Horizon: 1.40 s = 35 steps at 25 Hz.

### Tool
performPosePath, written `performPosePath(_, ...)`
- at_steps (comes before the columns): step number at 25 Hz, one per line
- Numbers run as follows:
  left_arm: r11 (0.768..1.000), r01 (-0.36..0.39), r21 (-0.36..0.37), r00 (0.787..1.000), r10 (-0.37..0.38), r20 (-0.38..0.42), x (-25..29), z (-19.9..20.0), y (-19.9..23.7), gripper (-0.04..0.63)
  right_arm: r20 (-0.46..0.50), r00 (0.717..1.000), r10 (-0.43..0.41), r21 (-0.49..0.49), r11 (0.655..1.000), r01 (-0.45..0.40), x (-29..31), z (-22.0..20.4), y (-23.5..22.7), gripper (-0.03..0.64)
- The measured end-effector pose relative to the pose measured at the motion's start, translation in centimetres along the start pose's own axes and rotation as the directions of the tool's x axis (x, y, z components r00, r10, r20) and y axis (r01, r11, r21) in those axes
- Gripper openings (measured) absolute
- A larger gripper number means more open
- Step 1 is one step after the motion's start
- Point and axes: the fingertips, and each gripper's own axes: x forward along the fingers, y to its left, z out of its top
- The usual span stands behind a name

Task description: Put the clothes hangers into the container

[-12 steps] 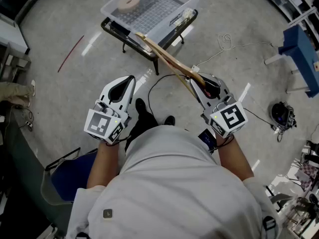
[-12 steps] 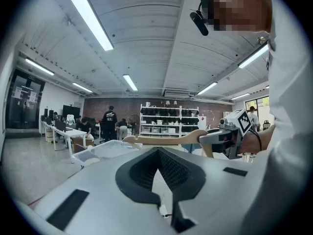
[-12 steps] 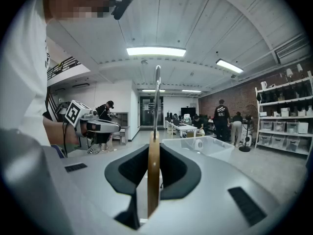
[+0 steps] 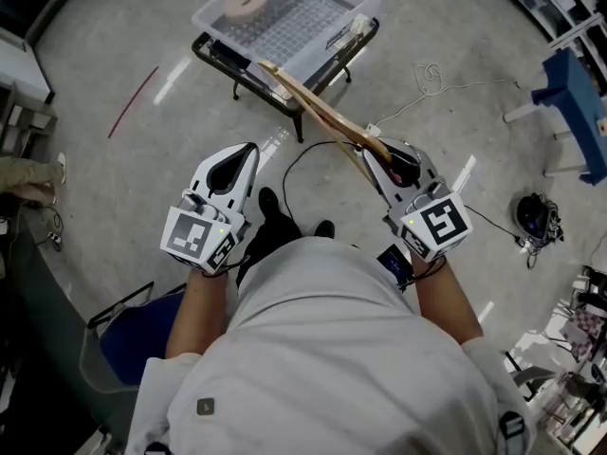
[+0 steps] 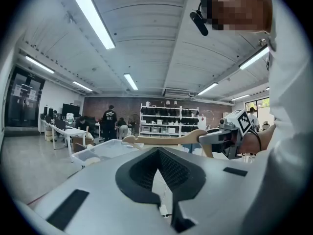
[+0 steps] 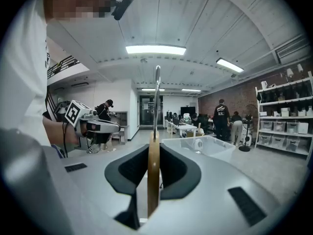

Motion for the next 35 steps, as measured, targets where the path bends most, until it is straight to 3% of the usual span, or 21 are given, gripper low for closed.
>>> performPosePath(9,1.000,0.006,-0.007,1.000,-0.006,0.013,0.5,-0.9,5.1,0.017,-0.026,1.000,0.002,-0.005,1.000,-0.002,5.1,-0.3,0.1,0.066)
performPosePath(27,0.996,0.086,-0.010,0.996,-0.086,0.015,0.3,1.7,24.5,0.017,-0.061,0.995,-0.080,-0.026,0.997,0.079,22.8,4.7,1.3,0.066)
performPosePath(35,0.995,0.095,-0.023,0.995,-0.095,0.004,1.8,1.4,27.6,0.017,-0.071,0.995,-0.071,-0.015,0.997,0.070,26.5,4.6,0.4,0.066)
